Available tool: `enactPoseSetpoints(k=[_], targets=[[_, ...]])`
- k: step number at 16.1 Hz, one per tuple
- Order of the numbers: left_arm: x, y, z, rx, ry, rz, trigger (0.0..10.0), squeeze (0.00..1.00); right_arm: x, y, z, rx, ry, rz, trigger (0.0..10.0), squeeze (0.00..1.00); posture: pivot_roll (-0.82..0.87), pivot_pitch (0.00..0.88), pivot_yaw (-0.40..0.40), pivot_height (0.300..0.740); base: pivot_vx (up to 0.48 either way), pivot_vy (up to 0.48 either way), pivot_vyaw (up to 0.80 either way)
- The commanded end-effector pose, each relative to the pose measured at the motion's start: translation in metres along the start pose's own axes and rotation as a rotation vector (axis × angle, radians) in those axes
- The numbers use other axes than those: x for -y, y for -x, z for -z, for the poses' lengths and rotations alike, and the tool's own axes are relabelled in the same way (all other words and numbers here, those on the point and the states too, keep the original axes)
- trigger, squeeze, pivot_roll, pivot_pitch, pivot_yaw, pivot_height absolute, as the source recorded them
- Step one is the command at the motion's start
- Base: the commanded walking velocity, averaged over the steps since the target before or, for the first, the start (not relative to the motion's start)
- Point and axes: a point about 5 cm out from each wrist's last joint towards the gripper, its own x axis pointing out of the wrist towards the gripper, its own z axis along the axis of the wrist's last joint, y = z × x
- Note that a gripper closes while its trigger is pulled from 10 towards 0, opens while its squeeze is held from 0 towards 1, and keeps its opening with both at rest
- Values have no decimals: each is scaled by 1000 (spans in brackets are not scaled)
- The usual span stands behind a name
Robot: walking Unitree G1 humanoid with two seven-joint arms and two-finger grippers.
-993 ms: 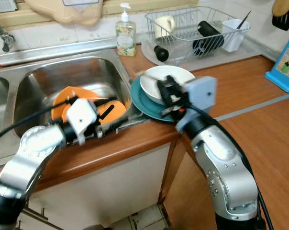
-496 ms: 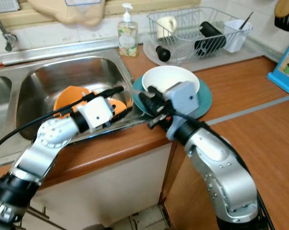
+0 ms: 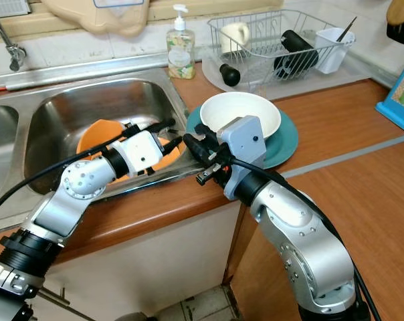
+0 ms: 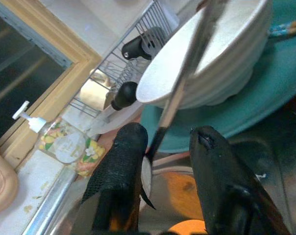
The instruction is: Kitchen organization
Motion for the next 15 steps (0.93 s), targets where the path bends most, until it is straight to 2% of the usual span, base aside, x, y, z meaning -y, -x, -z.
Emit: enactPoseSetpoints(k=[1,12,13,14,15], targets=[[-2,-2,0,1,-31,17,0,0,-4,-2,-7,22,5,-24,0,0,-80,0,56,740,0,0,0],[-8,-1,7,-28,-70,-8,0,0,-6,-3,-2,-19,5,-29,0,0,-78,0,56,740,0,0,0],[-9,0,7,-31,-72,-10,0,0,-6,-4,-1,-27,13,-21,10000,0,-79,0,56,740,0,0,0],[-10,0,8,-36,-75,-11,0,0,-5,-4,0,-33,11,-13,10000,345,-78,0,56,740,0,0,0],[-11,0,9,-39,-81,-11,0,0,-5,-4,0,-32,2,-10,10000,1000,-78,0,56,740,0,0,0]])
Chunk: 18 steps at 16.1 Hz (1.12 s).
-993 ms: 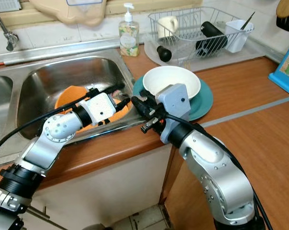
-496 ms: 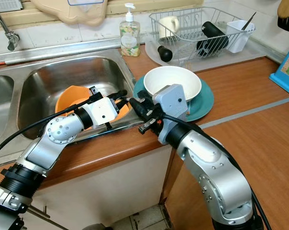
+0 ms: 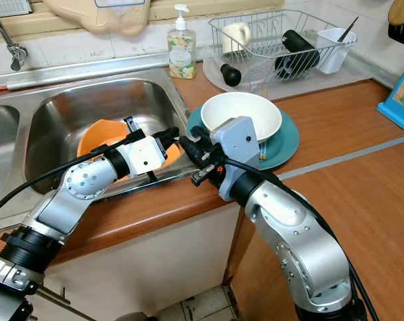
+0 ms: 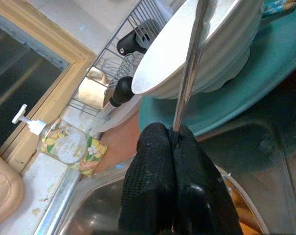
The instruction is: Kitchen organization
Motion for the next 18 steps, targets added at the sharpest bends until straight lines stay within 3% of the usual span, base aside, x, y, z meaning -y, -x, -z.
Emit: enactPoseSetpoints(k=[1,2,6,8,10,12,13,14,16,18], targets=[[-12,3,5,-29,-16,-30,0,0,0,0,-1,-5,4,-2,10000,1000,-78,0,56,740,0,0,0],[-15,5,11,-53,-33,-30,0,0,2,0,-1,-15,22,17,10000,0,-79,0,58,740,0,0,0],[-30,20,46,-261,-87,10,0,0,1,1,5,-55,56,2,10000,0,-81,0,59,740,0,0,0],[-37,34,78,-470,-93,94,0,0,-7,3,11,-105,67,-61,10000,0,-80,0,56,740,0,0,0],[-40,39,96,-604,-71,141,314,0,-11,4,20,-173,78,-103,10000,0,-83,0,55,740,0,0,0],[-38,39,105,-667,-37,174,4039,0,-12,8,27,-234,97,-127,10000,0,-83,0,55,740,0,0,0],[-36,40,109,-698,-17,194,7451,0,-12,9,30,-255,101,-133,10000,0,-92,0,54,740,0,0,0],[-32,41,115,-734,-3,210,10000,0,-12,11,33,-277,107,-134,10000,0,-92,0,54,740,0,0,0],[-27,44,120,-782,25,265,10000,0,-11,12,35,-296,114,-131,10000,0,-98,0,58,740,0,0,0],[-24,45,124,-815,83,299,10000,1000,-11,12,36,-307,119,-123,10000,0,-105,0,61,740,0,0,0]])
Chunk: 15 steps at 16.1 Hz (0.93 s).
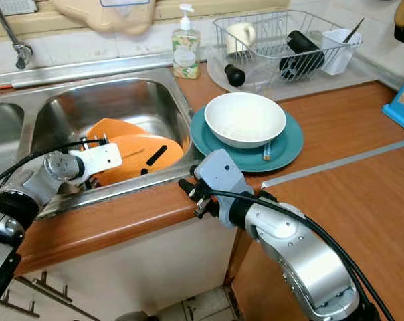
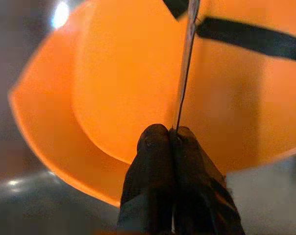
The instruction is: Kitchen organization
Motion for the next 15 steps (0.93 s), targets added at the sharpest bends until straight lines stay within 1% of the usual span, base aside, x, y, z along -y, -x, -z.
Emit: enactPoseSetpoints(k=[1,3,6,7,8,9,10,11,12,13,14,15], targets=[[-2,0,-2,-11,3,30,10000,1000,-1,1,1,-17,7,-2,10000,0,-104,0,61,740,0,0,0],[-1,-1,0,-12,9,32,10000,1000,0,1,1,-17,7,5,10000,0,-101,0,57,740,0,0,0],[0,-1,1,-7,21,39,10000,1000,5,-1,-3,1,-2,50,10000,0,-97,0,54,740,0,0,0],[-2,-1,0,4,22,19,10000,1000,10,-1,-7,23,-12,84,10000,0,-97,0,53,740,0,0,0],[-7,1,-2,35,23,-32,10000,1000,17,-1,-12,59,-24,129,10000,0,-97,0,53,740,0,0,0],[-12,3,-6,84,45,-85,10000,627,24,0,-17,86,-44,191,10000,0,-98,0,55,740,0,0,0],[-19,6,-14,165,94,-164,10000,0,35,0,-20,80,-72,275,10000,0,-104,0,59,740,0,0,0],[-20,7,-15,185,111,-184,10000,0,38,0,-21,75,-79,291,10000,0,-104,0,59,740,0,0,0],[-21,8,-21,264,178,-231,10000,0,51,-2,-24,73,-96,336,10000,0,-105,0,55,740,0,0,0],[-20,10,-26,326,221,-259,10000,0,60,-3,-25,68,-118,377,10000,0,-102,0,48,740,0,0,0],[-19,11,-27,344,231,-268,10000,0,63,-3,-25,66,-127,391,10000,231,-102,0,48,740,0,0,0],[-19,13,-31,386,234,-285,10000,0,70,-3,-25,61,-152,421,10000,231,-99,0,42,740,0,0,0]])
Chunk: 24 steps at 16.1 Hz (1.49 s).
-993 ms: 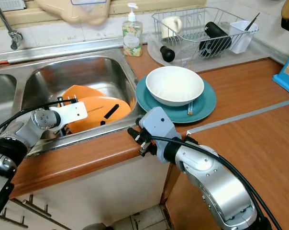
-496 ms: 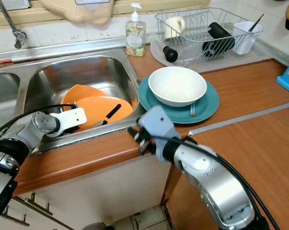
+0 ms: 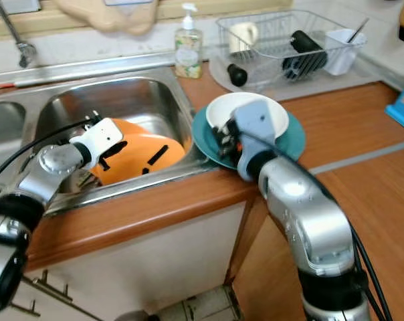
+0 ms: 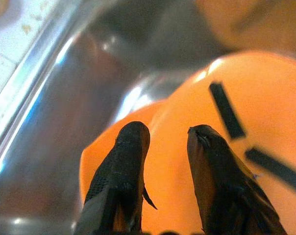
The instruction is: Kitchen organization
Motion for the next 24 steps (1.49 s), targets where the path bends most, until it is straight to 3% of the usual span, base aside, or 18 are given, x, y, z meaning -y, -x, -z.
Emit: enactPoseSetpoints(k=[1,2,3,7,8,9,13,14,15,17,18,19,21,24], targets=[[-7,2,-12,85,34,-52,10000,0,15,-3,-1,-24,-34,80,10000,1000,-90,0,30,740,0,0,0],[-6,8,-26,192,97,-52,10000,0,32,-8,-3,-52,-65,148,10000,1000,-87,0,25,740,0,0,0],[-2,12,-31,223,86,-26,10000,0,41,-11,-3,-70,-69,176,10000,1000,-84,0,25,740,0,0,0],[15,28,-49,355,182,66,10000,0,76,-16,-5,-112,-85,298,10000,992,-82,0,23,740,0,0,0],[21,33,-49,366,223,117,10000,122,84,-16,-4,-131,-102,320,10000,0,-83,0,25,740,0,0,0],[29,40,-48,370,243,179,10000,1000,95,-13,-2,-160,-135,345,10000,0,-84,0,25,740,0,0,0],[37,52,-48,349,262,202,10000,1000,114,-9,-3,-188,-231,363,10000,0,-84,0,26,740,0,0,0],[40,55,-48,346,277,219,10000,157,115,-9,-2,-198,-294,325,10000,0,-84,0,26,740,0,0,0],[42,57,-49,348,288,239,10000,0,114,-10,0,-204,-354,280,10000,0,-87,0,27,740,0,0,0],[46,59,-51,344,296,264,10000,0,114,-11,3,-196,-449,229,9608,0,-87,0,27,740,0,0,0],[46,60,-51,341,300,269,10000,0,114,-12,5,-196,-482,206,8039,0,-86,0,28,740,0,0,0],[47,60,-51,337,302,270,10000,0,115,-14,7,-205,-508,192,4471,0,-85,0,28,740,0,0,0],[47,60,-52,333,306,271,10000,0,115,-15,10,-219,-533,164,3255,0,-84,0,28,740,0,0,0],[47,61,-52,324,308,273,10000,0,112,-22,9,-220,-597,78,588,0,-84,0,27,740,0,0,0]])
